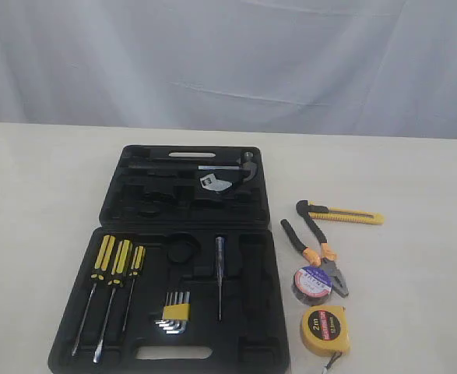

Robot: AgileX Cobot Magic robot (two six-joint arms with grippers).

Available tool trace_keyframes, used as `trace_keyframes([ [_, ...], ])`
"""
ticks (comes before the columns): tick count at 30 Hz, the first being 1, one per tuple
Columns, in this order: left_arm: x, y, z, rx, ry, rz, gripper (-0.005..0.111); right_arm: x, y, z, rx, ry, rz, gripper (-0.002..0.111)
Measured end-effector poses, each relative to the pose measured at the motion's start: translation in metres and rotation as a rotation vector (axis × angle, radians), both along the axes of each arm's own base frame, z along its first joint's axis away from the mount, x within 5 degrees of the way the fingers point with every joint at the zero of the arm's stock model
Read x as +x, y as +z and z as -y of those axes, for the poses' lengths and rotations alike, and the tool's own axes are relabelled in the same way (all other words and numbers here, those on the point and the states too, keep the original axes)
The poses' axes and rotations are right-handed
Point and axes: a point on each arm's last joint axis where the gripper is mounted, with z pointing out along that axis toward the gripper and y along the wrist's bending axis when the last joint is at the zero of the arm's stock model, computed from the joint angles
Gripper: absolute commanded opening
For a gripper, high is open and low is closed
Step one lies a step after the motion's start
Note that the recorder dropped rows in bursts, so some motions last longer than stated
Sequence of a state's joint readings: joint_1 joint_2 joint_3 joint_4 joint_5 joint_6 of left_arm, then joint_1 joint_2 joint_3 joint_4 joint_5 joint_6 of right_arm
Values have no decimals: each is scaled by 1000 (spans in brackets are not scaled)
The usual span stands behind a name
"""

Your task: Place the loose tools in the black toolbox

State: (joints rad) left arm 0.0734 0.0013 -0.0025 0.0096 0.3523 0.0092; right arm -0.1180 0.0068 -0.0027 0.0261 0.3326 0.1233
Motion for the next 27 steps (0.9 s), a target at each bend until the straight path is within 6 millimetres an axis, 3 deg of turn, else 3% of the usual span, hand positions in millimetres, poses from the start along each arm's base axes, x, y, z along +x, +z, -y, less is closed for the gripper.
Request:
trace_keyframes([
  [18, 0, 0, 0, 0, 0, 0, 0, 0, 0, 0, -8, 0, 5, -1],
  [23, 0, 0, 0, 0, 0, 0, 0, 2, 14, 2, -110, 0, 152, -1],
  [27, 0, 0, 0, 0, 0, 0, 0, 2, 35, 1, -128, -2, 379, -1],
])
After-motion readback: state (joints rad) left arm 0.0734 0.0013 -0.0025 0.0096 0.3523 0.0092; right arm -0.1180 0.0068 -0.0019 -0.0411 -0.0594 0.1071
